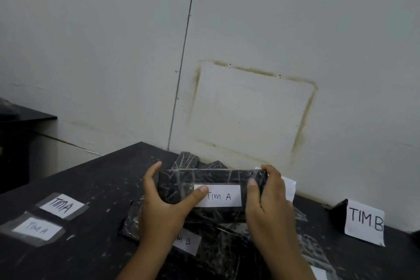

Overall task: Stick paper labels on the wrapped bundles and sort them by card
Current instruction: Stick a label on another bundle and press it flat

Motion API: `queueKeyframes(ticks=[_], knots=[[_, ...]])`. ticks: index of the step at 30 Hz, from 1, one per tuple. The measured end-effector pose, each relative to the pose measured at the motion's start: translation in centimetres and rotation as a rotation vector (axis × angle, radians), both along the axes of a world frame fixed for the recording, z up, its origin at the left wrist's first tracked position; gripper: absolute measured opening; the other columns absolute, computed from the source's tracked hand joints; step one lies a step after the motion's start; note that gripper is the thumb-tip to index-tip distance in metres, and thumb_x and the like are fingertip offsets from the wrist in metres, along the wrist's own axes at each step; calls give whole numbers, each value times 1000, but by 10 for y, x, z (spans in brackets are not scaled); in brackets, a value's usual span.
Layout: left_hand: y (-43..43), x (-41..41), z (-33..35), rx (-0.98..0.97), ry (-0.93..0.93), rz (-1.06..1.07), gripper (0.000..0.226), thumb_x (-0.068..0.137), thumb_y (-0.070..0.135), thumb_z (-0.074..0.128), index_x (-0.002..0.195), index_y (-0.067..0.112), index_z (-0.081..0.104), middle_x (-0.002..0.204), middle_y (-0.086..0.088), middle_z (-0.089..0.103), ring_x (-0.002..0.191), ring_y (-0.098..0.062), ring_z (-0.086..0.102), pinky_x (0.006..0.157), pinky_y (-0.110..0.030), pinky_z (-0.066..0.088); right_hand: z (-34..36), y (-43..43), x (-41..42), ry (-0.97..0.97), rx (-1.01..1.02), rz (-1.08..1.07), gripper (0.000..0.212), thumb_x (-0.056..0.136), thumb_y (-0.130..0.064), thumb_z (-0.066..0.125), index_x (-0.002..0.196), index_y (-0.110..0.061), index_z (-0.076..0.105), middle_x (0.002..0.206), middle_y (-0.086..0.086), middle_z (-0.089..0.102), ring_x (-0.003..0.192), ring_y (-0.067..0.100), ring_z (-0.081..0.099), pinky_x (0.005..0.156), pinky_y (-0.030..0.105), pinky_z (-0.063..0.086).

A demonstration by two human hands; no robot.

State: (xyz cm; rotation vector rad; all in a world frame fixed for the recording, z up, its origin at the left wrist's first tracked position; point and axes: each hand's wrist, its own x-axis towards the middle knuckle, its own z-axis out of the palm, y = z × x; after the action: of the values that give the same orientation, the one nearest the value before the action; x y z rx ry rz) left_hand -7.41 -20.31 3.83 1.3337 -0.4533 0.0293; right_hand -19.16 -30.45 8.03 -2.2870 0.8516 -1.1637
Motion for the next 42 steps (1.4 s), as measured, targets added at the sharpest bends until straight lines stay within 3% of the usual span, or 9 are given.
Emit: queueKeyframes(ticks=[3, 6, 11, 15, 25, 33, 36, 40, 42], knots=[[-3, -3, -1, -32, -26, 27, 100, 38, 64, 85, 125, 52, 37, 133, 19, 40, 126, -14, 39, 97, -41, 40, 1, 13, 5, 109, 33, -138, 100, 64, -83, 36, 141, -23, 13, 138, -4, 38, 123, 19, 43, 103, 44, 24], [-4, -5, -2, -78, -55, 53, 85, 35, 64, 83, 110, 56, 44, 115, 29, 47, 115, -11, 47, 89, -37, 44, -2, 16, 10, 69, 82, -164, 118, 51, -87, 47, 143, -25, 4, 146, -5, 28, 131, 17, 36, 105, 46, 20], [-4, -8, -2, -126, -62, 71, 83, 32, 60, 87, 105, 51, 47, 116, 25, 51, 114, -14, 51, 91, -41, 46, 1, 11, 9, -60, 146, -70, 109, 52, -73, 68, 138, -31, 16, 139, -13, 31, 124, 15, 38, 105, 45, 19], [-3, -6, -3, -167, -57, 47, 77, 38, 47, 89, 103, 48, 49, 116, 13, 56, 107, -16, 58, 85, -43, 53, 4, 11, 8, -141, 162, -22, 98, 53, -63, 76, 131, -35, 23, 117, -22, 30, 99, 4, 33, 103, 41, 20], [2, 4, -3, -200, -59, 8, 62, 45, 43, 82, 101, 44, 54, 105, 5, 63, 91, -16, 65, 71, -39, 58, 5, 5, 3, -202, 247, 58, 62, 61, -48, 78, 107, -46, 37, 110, -21, 47, 105, 13, 46, 99, 48, 35], [4, 13, -6, -182, -40, 50, 37, 63, 40, 79, 95, 40, 60, 88, 6, 69, 76, -13, 69, 61, -35, 58, 6, -2, 0, -270, 283, 59, 37, 66, -42, 74, 93, -45, 48, 75, -11, 56, 72, 16, 57, 88, 56, 45], [3, 15, -7, -163, -22, 37, 43, 56, 54, 68, 97, 40, 62, 84, 7, 70, 78, -15, 70, 65, -42, 59, 5, -4, 1, -270, 279, 54, 32, 71, -37, 72, 91, -46, 50, 72, -8, 55, 71, 20, 59, 87, 57, 45], [1, 15, -6, -113, -2, -27, 29, 77, 38, 74, 101, 46, 60, 94, 9, 70, 92, -17, 68, 77, -41, 57, 3, -8, -1, -228, 174, -14, 24, 80, -39, 63, 98, -46, 49, 79, -8, 56, 72, 18, 56, 89, 55, 45], [3, 16, -4, -55, 0, -110, 61, 62, 60, 75, 118, 45, 56, 112, 9, 66, 105, -16, 63, 90, -44, 53, 4, -7, -2, -171, 119, -9, 32, 81, -49, 56, 111, -46, 44, 98, -14, 55, 86, 15, 56, 91, 51, 44]])
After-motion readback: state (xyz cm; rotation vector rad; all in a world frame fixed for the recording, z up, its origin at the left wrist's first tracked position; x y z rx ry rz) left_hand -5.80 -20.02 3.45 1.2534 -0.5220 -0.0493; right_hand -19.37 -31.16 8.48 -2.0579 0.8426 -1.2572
